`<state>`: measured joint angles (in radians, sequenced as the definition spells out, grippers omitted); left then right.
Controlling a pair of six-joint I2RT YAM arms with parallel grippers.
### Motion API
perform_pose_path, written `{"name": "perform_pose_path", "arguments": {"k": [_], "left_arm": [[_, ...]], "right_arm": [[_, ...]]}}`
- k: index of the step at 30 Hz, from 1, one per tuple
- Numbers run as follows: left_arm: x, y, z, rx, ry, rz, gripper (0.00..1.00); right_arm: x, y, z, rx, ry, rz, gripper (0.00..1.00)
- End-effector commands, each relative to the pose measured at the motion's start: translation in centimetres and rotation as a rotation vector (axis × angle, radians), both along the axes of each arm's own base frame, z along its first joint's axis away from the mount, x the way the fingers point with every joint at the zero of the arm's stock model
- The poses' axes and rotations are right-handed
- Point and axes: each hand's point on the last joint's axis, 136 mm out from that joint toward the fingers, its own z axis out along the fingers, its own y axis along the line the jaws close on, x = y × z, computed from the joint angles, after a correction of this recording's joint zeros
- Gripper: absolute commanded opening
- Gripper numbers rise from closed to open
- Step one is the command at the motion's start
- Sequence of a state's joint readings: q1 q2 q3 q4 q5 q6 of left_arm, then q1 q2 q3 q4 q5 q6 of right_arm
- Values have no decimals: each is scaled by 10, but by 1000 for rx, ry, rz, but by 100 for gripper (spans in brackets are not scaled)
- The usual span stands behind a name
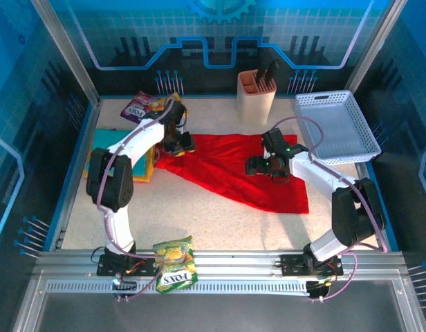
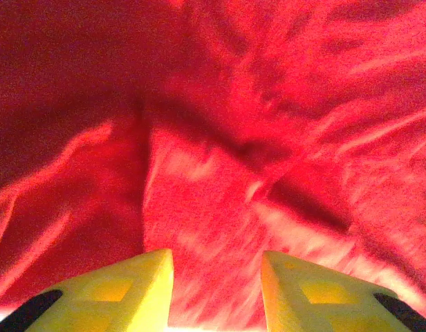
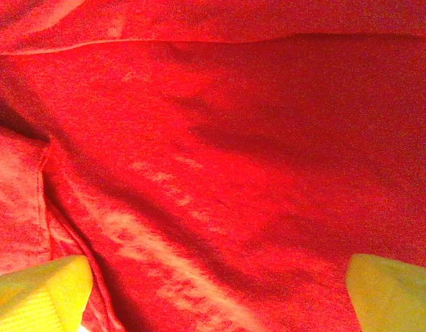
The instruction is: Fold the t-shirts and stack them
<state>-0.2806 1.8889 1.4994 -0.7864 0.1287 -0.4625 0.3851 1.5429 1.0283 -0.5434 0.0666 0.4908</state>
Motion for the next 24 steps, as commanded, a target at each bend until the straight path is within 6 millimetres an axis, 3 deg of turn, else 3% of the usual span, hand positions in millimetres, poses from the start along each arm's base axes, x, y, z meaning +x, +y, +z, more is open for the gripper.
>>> {"name": "perform_pose_path", "arguments": {"k": [1,3,7,14,24], "left_arm": [[-29,-1,15,-74,-43,11,39],[-47,1,3,-90,-37,26,38],[-60,4,-18,-103,-62,24,38],[-48,-1,-43,-111,-99,1,36],[-41,-4,-51,-112,-105,0,25]], "right_arm": [[-2,-2,-2,25,13,-21,95],[-1,-1,-3,31,19,-24,95],[2,4,-4,55,22,-23,95],[1,5,-1,65,24,-22,95],[0,4,-1,68,24,-19,95]]}}
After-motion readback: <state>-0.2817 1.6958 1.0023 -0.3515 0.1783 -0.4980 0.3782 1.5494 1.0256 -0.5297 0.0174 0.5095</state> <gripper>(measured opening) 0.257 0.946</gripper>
